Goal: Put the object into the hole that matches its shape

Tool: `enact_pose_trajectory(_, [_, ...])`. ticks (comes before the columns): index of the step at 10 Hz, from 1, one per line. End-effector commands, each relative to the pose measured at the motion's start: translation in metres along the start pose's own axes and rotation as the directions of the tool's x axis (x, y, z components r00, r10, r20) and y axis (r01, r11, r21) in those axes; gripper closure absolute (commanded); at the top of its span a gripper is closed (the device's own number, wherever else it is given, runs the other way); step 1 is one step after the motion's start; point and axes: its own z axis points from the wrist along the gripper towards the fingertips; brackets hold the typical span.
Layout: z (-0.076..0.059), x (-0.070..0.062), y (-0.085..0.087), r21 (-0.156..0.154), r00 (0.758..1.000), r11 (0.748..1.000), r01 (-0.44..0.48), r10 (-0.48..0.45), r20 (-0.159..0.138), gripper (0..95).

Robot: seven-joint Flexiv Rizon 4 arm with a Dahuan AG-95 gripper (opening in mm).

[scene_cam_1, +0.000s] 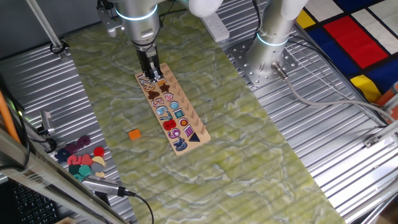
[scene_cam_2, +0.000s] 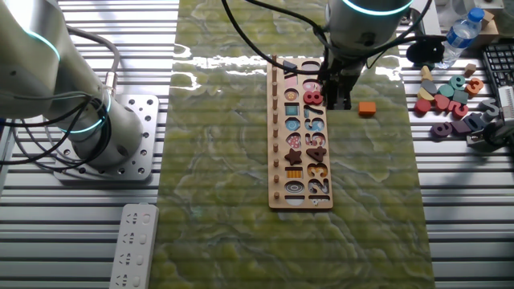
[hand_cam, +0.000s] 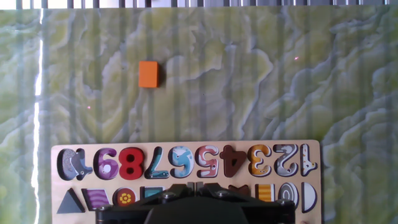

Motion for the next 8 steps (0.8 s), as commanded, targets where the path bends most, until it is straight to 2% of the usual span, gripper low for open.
enact_pose_trajectory(1, [0.0,0.0,0.0,-0.018,1.0,1.0,0.026,-0.026,-0.004,95.0])
enact_pose_trajectory(2, [0.0,0.0,0.0,-0.043,0.998,0.997,0.063,-0.064,-0.001,95.0])
enact_pose_trajectory(3, [0.0,-0.001,0.001,-0.033,0.998,0.998,0.057,-0.057,0.003,95.0])
enact_pose_trajectory(5, [0.002,-0.006,0.006,-0.033,1.0,0.999,0.023,-0.023,0.003,95.0])
enact_pose_trajectory(6, [0.007,-0.022,0.013,-0.034,1.0,0.999,0.018,-0.018,0.003,95.0])
enact_pose_trajectory(7, [0.014,-0.039,0.02,-0.016,1.0,1.0,0.017,-0.017,0.003,95.0])
enact_pose_trajectory(8, [0.019,-0.049,0.023,0.004,1.0,1.0,0.019,-0.019,0.0,95.0])
